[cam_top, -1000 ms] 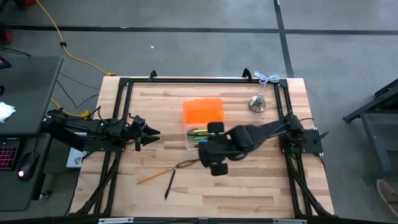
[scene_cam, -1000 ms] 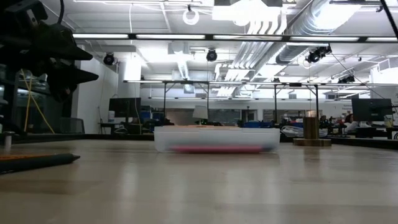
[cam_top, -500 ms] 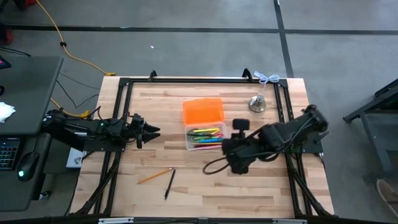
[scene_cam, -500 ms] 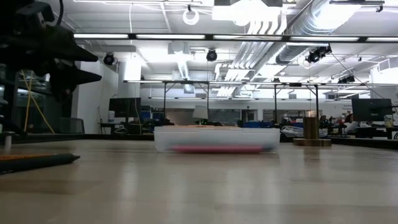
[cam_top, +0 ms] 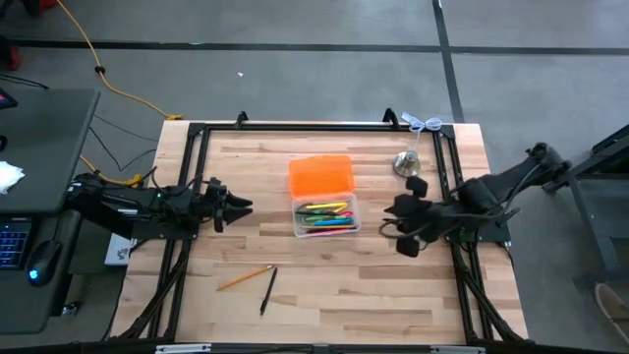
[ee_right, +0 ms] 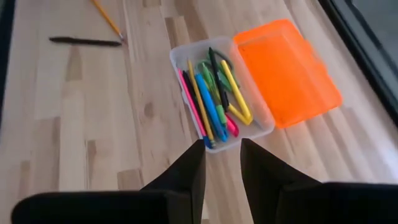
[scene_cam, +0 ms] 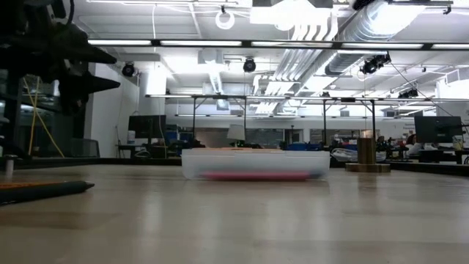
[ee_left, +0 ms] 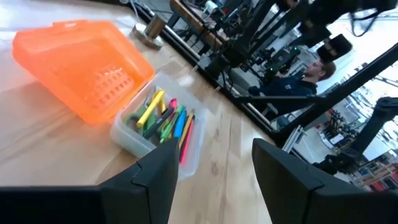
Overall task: Pick & place school supplies into a supply box
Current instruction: Put the yellow pen into the container
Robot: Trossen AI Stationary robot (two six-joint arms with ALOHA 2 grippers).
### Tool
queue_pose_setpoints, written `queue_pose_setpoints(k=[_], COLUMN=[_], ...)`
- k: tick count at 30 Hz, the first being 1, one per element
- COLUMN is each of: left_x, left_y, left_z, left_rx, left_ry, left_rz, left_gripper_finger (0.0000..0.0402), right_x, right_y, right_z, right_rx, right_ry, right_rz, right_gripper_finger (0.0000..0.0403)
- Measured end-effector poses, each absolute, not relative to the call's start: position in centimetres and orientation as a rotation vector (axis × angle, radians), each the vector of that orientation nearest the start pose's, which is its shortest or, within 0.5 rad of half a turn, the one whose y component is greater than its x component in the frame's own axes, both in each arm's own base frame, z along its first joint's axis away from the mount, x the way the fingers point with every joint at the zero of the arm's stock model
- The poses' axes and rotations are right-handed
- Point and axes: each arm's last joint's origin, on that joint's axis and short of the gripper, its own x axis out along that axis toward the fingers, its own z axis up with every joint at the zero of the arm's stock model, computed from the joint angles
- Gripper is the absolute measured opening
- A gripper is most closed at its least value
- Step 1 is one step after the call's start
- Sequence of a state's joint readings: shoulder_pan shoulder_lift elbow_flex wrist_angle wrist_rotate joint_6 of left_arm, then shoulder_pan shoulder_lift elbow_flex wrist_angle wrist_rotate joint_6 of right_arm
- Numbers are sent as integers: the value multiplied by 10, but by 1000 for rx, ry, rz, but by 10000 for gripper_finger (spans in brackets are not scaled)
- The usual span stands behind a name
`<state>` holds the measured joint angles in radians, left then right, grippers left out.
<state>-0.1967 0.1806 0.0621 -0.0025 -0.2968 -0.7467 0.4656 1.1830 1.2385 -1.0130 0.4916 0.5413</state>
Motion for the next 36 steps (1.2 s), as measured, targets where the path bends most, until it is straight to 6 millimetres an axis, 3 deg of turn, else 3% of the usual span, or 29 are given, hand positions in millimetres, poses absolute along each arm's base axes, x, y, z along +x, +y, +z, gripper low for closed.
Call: queue_pose_setpoints(k=[12, 26, 31, 36], left_x=[105, 111, 118, 128], left_y=[-12, -13, -15, -19], left_z=[178, 180, 200, 222], left_rx=[-723, -739, -687, -617], left_ry=[50, 63, 147, 360], left_rz=[141, 142, 150, 169], left_gripper_finger=[232, 232, 232, 232], right_x=[136, 97, 88, 82], right_y=[54, 34, 30, 26], right_z=[296, 243, 235, 233], right_rx=[324, 518, 551, 561], right_ry=[543, 258, 194, 157], right_rz=[-179, -86, -67, -56], right_gripper_finger=[78, 78, 78, 78])
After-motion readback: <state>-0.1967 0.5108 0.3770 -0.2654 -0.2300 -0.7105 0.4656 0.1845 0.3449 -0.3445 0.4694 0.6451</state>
